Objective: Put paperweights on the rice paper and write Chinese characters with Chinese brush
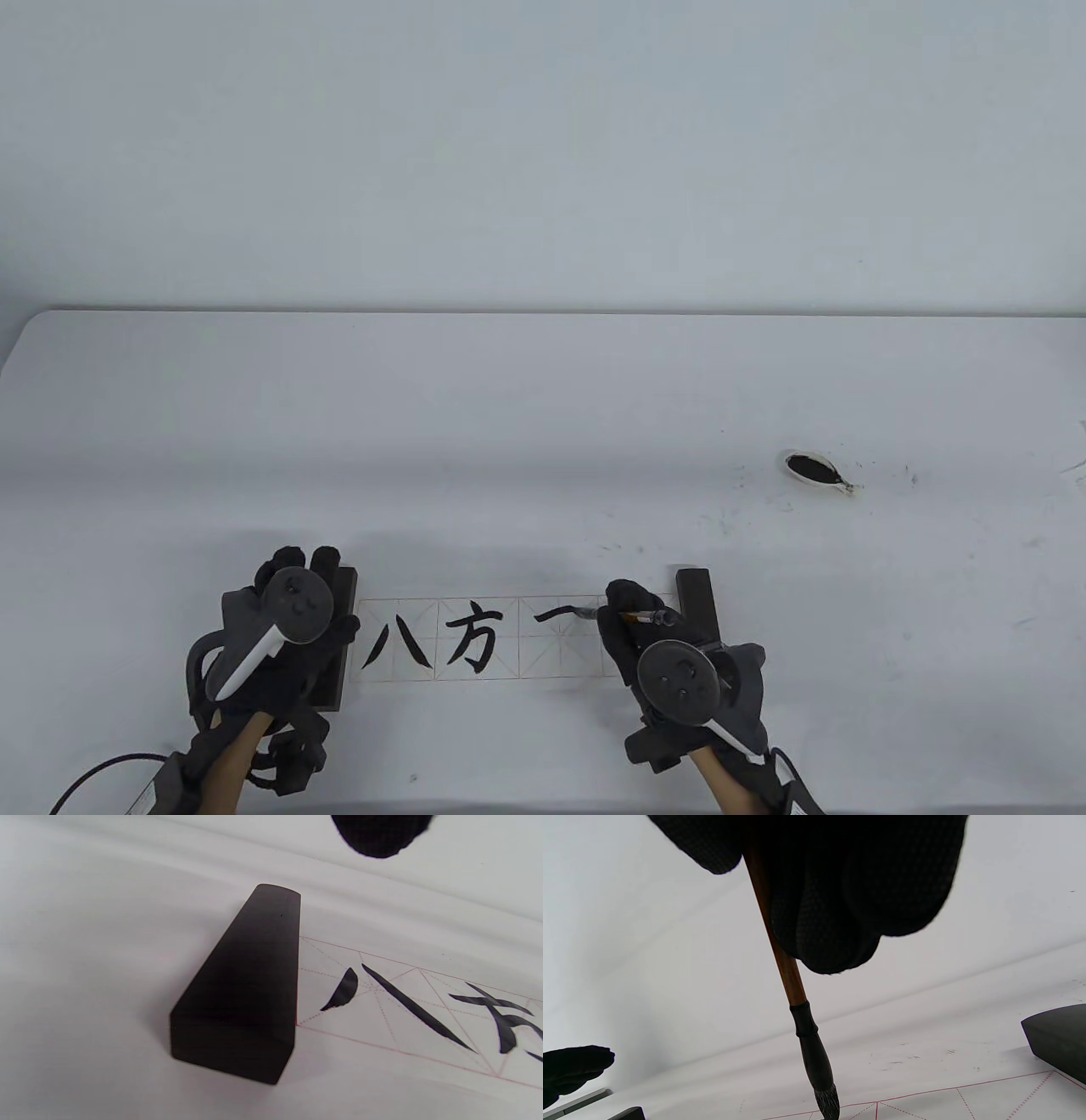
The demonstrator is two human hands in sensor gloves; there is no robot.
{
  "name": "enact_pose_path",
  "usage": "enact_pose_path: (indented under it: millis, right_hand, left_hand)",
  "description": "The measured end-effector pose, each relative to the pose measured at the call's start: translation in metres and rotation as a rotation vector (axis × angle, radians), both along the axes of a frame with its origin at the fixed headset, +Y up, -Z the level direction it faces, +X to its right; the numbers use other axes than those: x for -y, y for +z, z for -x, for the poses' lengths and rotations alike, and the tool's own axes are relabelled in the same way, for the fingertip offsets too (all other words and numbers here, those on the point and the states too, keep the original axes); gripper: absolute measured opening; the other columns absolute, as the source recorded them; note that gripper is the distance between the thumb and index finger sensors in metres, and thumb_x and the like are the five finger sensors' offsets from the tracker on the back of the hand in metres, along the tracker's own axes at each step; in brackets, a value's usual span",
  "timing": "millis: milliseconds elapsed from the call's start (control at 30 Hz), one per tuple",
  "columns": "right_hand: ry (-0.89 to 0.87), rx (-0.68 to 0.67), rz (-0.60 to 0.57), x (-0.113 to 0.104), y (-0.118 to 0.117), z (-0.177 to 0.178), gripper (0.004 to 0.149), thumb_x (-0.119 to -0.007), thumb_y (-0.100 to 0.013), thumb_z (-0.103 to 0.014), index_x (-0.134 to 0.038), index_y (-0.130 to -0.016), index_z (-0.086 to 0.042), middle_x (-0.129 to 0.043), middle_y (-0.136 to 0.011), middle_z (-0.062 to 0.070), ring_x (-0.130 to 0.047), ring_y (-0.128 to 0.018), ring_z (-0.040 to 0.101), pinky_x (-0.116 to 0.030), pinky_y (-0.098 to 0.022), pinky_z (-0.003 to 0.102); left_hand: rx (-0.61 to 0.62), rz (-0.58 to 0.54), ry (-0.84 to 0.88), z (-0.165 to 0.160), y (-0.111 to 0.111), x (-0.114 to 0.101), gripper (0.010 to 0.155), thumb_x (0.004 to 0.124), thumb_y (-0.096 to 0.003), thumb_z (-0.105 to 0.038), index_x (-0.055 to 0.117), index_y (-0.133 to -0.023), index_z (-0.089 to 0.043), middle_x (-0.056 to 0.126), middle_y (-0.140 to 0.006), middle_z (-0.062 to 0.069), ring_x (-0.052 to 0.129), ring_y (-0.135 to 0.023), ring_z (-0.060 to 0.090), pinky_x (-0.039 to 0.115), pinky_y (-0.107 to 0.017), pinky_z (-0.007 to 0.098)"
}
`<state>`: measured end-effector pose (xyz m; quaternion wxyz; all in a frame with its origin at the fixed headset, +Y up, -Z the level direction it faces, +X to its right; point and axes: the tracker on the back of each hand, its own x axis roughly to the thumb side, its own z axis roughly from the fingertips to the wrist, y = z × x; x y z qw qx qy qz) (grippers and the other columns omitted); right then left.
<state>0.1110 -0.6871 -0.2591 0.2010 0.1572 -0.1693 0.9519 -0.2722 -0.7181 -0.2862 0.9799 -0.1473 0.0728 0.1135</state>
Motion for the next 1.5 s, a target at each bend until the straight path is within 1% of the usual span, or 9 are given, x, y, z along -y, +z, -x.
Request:
enact_pose_path:
  millis: [67, 133, 333, 633, 733, 900, 1167, 1267, 1500]
  right_hand:
    - [-0.041, -0.062, 0.015, 0.000, 0.002, 0.002, 0.044, -0.067, -0.056, -0.037, -0.075, -0.087, -0.006, -0.095, -0.070, 0.015, -0.101, -0.050, 0.024, -0.088, -0.033, 0.033]
    - [-0.089, -0.084, 0.020, 0.000, 0.005, 0.004, 0.044, -0.068, -0.056, -0.037, -0.075, -0.087, -0.006, -0.095, -0.070, 0.015, -0.101, -0.050, 0.025, -0.087, -0.033, 0.033]
    - [-0.049, -0.103, 0.019, 0.003, 0.006, 0.009, 0.045, -0.067, -0.056, -0.037, -0.074, -0.088, -0.006, -0.095, -0.071, 0.015, -0.101, -0.052, 0.025, -0.087, -0.035, 0.034]
    - [0.007, -0.087, 0.041, 0.003, 0.006, 0.009, 0.043, -0.067, -0.056, -0.037, -0.075, -0.086, -0.006, -0.096, -0.069, 0.015, -0.101, -0.050, 0.025, -0.087, -0.033, 0.033]
    - [-0.013, -0.085, 0.030, 0.002, 0.007, 0.008, 0.044, -0.067, -0.056, -0.037, -0.075, -0.086, -0.006, -0.096, -0.069, 0.015, -0.101, -0.050, 0.025, -0.088, -0.033, 0.033]
    - [-0.031, -0.040, 0.003, -0.001, 0.007, 0.003, 0.044, -0.067, -0.056, -0.037, -0.075, -0.086, -0.006, -0.095, -0.070, 0.015, -0.101, -0.050, 0.025, -0.087, -0.033, 0.033]
    - [0.040, 0.017, -0.003, -0.002, 0.008, 0.002, 0.044, -0.067, -0.056, -0.037, -0.076, -0.086, -0.006, -0.096, -0.069, 0.015, -0.101, -0.049, 0.025, -0.087, -0.033, 0.033]
    - [0.035, -0.011, -0.001, -0.003, 0.010, 0.003, 0.043, -0.068, -0.056, -0.037, -0.076, -0.086, -0.006, -0.096, -0.069, 0.015, -0.101, -0.049, 0.025, -0.087, -0.033, 0.033]
    - [-0.064, -0.153, 0.048, -0.003, 0.014, 0.013, 0.044, -0.067, -0.056, -0.037, -0.075, -0.086, -0.007, -0.095, -0.070, 0.014, -0.101, -0.050, 0.025, -0.087, -0.034, 0.033]
  left_hand:
    - [0.000, -0.002, 0.001, 0.000, 0.000, 0.000, 0.083, 0.058, -0.0529, -0.054, 0.005, -0.114, -0.042, 0.002, -0.125, 0.006, 0.011, -0.121, 0.036, 0.012, -0.087, 0.051]
    - [-0.001, -0.004, 0.001, 0.000, 0.000, -0.001, 0.083, 0.058, -0.0530, -0.054, 0.005, -0.114, -0.042, 0.001, -0.125, 0.006, 0.011, -0.120, 0.036, 0.012, -0.087, 0.051]
    - [0.002, -0.004, -0.001, 0.000, 0.000, 0.000, 0.083, 0.058, -0.0530, -0.054, 0.005, -0.115, -0.042, 0.002, -0.125, 0.006, 0.011, -0.120, 0.036, 0.012, -0.087, 0.051]
    - [0.003, -0.004, -0.002, 0.000, 0.000, 0.000, 0.083, 0.058, -0.0530, -0.054, 0.005, -0.115, -0.042, 0.002, -0.125, 0.007, 0.011, -0.120, 0.036, 0.012, -0.087, 0.051]
    - [0.003, -0.004, -0.002, 0.000, -0.001, 0.000, 0.083, 0.058, -0.0529, -0.054, 0.005, -0.115, -0.042, 0.002, -0.125, 0.006, 0.011, -0.121, 0.036, 0.012, -0.087, 0.051]
    - [0.003, -0.005, -0.001, 0.000, -0.001, 0.000, 0.083, 0.058, -0.0529, -0.054, 0.005, -0.115, -0.042, 0.002, -0.125, 0.006, 0.011, -0.120, 0.036, 0.012, -0.087, 0.051]
    - [0.004, -0.003, -0.002, 0.000, -0.001, 0.001, 0.083, 0.058, -0.0529, -0.054, 0.005, -0.115, -0.042, 0.002, -0.125, 0.006, 0.011, -0.120, 0.036, 0.012, -0.087, 0.051]
    - [0.004, -0.002, -0.002, 0.000, -0.001, 0.001, 0.083, 0.059, -0.0529, -0.054, 0.005, -0.115, -0.042, 0.002, -0.125, 0.006, 0.011, -0.120, 0.036, 0.012, -0.087, 0.051]
    - [0.003, 0.000, -0.003, 0.000, -0.001, 0.002, 0.082, 0.059, -0.0529, -0.054, 0.005, -0.115, -0.042, 0.002, -0.125, 0.006, 0.011, -0.120, 0.036, 0.012, -0.087, 0.051]
